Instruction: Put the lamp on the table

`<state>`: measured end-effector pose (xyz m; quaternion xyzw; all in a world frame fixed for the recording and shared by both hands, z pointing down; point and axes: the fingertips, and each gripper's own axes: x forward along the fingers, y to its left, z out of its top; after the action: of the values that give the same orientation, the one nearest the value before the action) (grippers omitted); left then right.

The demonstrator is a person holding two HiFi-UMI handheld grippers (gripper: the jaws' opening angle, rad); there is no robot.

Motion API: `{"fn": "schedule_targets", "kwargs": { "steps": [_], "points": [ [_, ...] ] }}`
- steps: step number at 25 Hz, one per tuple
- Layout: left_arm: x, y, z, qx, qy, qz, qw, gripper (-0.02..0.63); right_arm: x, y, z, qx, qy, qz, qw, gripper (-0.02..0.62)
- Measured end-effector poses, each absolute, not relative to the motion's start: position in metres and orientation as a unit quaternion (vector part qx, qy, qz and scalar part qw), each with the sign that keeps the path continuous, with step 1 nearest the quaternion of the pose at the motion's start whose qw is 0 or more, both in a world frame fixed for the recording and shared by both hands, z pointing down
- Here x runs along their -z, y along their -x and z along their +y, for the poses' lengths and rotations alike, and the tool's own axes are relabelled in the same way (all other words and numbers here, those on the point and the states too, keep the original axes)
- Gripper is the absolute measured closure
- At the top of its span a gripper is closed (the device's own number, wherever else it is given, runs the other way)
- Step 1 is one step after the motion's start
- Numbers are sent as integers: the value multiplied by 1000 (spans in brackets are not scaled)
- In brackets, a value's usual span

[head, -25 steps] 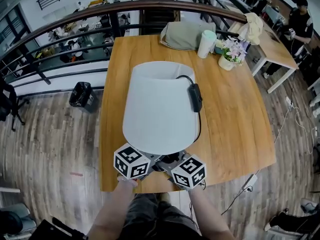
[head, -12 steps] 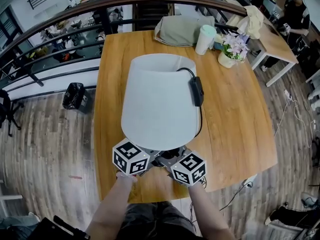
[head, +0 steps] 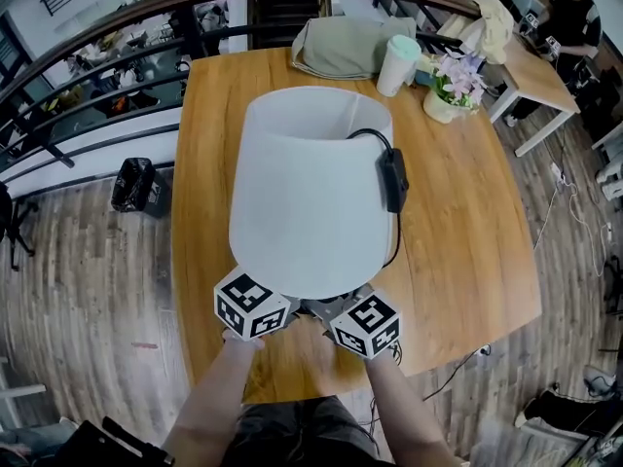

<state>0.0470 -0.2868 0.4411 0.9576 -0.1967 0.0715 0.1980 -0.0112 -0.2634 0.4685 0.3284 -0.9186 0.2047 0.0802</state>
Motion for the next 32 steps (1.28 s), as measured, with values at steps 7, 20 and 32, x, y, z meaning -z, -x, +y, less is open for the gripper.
{"fn": "schedule_targets", "kwargs": {
  "steps": [7, 20, 32],
  "points": [
    [-448, -49, -294, -64, -960, -194, 192, 486, -471, 7, -272, -188, -338, -918, 82, 364],
    [-463, -52, -299, -68, -959, -190, 198, 485, -486, 5, -277, -200, -345, -913, 85, 368],
    [-455, -56, -298, -51, -965, -187, 178, 485, -485, 4, -275, -189, -350, -915, 69, 368]
  ]
}}
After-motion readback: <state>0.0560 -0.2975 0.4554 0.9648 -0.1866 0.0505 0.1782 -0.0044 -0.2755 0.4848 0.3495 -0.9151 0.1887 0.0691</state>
